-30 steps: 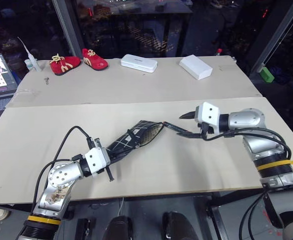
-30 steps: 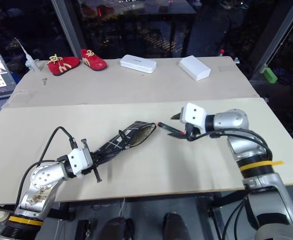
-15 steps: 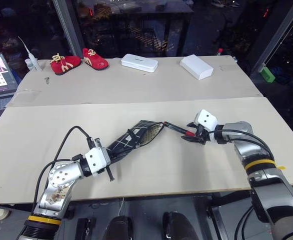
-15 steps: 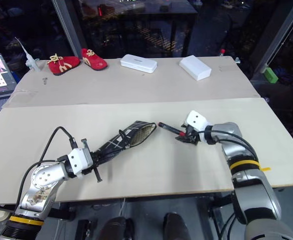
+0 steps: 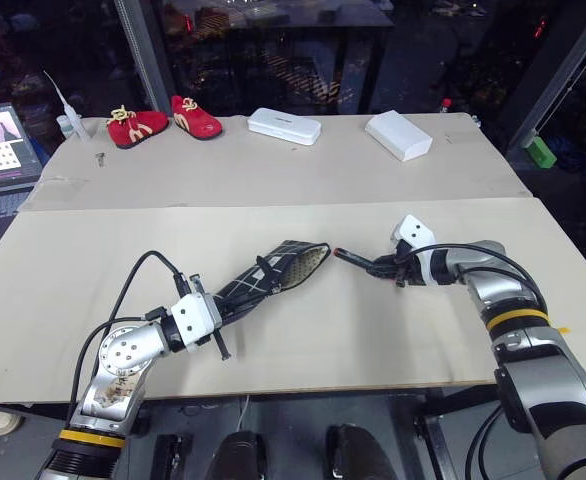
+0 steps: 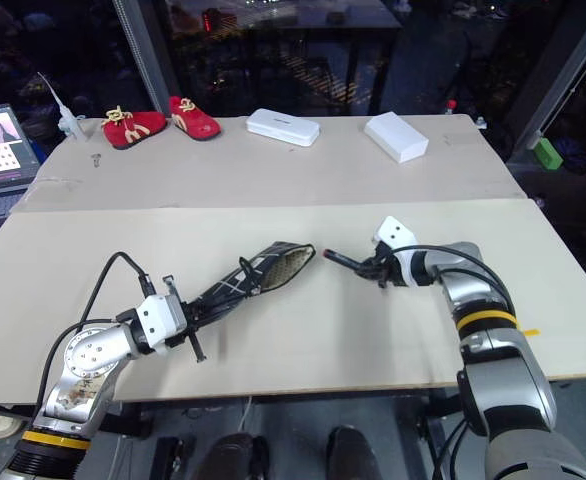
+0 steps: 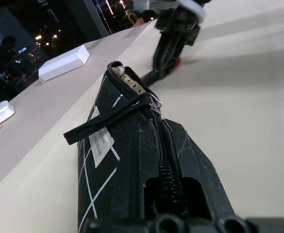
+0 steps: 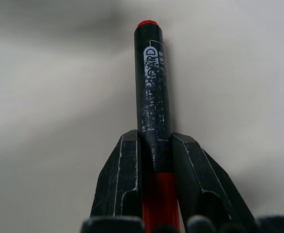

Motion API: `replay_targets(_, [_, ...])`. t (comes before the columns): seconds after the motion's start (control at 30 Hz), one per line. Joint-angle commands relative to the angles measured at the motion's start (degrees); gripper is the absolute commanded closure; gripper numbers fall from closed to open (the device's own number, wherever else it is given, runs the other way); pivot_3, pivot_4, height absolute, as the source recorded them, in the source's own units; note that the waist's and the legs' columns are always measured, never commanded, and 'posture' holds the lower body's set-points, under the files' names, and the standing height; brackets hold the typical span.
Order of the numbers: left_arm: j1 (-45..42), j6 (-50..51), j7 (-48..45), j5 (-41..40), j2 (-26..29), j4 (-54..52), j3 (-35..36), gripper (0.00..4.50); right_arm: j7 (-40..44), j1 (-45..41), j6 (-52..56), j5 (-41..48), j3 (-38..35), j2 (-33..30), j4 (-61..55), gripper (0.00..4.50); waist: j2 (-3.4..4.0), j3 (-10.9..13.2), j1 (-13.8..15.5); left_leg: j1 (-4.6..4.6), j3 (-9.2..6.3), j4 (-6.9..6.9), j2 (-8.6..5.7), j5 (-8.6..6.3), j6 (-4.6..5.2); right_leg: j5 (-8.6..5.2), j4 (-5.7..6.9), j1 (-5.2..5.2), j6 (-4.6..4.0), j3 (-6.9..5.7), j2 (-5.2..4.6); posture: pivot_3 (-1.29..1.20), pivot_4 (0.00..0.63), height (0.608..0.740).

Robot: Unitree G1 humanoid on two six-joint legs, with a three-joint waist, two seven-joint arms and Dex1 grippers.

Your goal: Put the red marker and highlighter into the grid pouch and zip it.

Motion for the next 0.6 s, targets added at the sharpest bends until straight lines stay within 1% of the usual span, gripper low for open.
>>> replay_targets(0.03, [-0.73, -1.46, 0.57, -0.17, -0.34, -0.27, 0.26, 4.50, -2.01, 1.80, 1.49, 1.99, -3.27, -0.93, -4.69, 3.97, 0.00, 0.00, 0.00, 0.00, 0.00, 0.00, 0.00, 0.00, 0.00, 0.00, 0.01, 0.00, 0.00, 0.00, 0.00, 0.00, 0.150, 0.740])
replay_targets(0.13, [-0.76, -1.55, 0.47, -0.25, -0.40, -0.14, 0.14, 4.50, -5.28, 2.09, -0.66, 5.22, -8.02, -1.12, -10.50, 3.97, 0.00, 0.01, 0.01, -0.03, 0.01, 0.00, -0.01, 0.00, 0.00, 0.00, 0.01, -0.04, 0.00, 0.01, 0.00, 0.00, 0.150, 0.740])
replay_targets(0.17, [-0.76, -1.59, 0.43, -0.26, -0.40, -0.09, 0.12, 4.50, -5.46, 2.40, -1.15, 5.64, -8.60, -1.42, -12.07, 3.97, 0.00, 0.01, 0.01, -0.05, 0.01, 0.00, -0.01, 0.00, 0.00, 0.00, 0.01, -0.07, 0.00, 0.02, -0.01, 0.00, 0.150, 0.740])
replay_targets(0.3, [-0.85, -1.46, 0.14, -0.43, -0.34, -0.10, -0.19, 4.50, -3.80, 5.58, -3.11, 6.69, -9.85, -5.08, -25.66, 3.97, 0.02, 0.01, 0.03, -0.14, -0.01, 0.00, -0.01, 0.00, 0.00, 0.00, 0.00, -0.16, 0.02, 0.01, 0.01, 0.00, 0.150, 0.740])
replay_targets(0.4, [-0.86, -1.49, 0.07, -0.52, -0.27, -0.01, -0.25, 4.50, -1.57, 8.10, -2.42, 7.05, -8.87, -8.36, -34.65, 3.97, 0.01, 0.02, 0.04, -0.14, 0.00, -0.01, 0.00, -0.01, 0.00, -0.01, -0.02, -0.16, 0.04, -0.01, 0.01, 0.00, 0.150, 0.740])
replay_targets(0.5, [-1.24, -1.47, 0.11, -0.52, -0.46, 0.44, -0.42, 4.50, 1.49, 11.42, -2.34, 4.65, -5.19, -12.18, -44.54, 3.97, 0.01, 0.02, 0.06, -0.12, -0.01, -0.01, -0.01, -0.01, 0.00, -0.01, -0.01, -0.14, 0.04, 0.00, 0.00, 0.00, 0.150, 0.740])
replay_targets(0.6, [-1.51, -1.49, 0.12, -0.47, -0.68, 0.57, -0.69, 4.50, 0.36, 11.94, -4.64, 0.84, -1.92, -12.71, -47.00, 3.97, 0.01, 0.02, -0.22, -0.06, -0.02, 0.00, 0.00, -0.01, 0.00, -0.02, -0.03, -0.12, 0.04, 0.03, 0.01, 0.00, 0.150, 0.740])
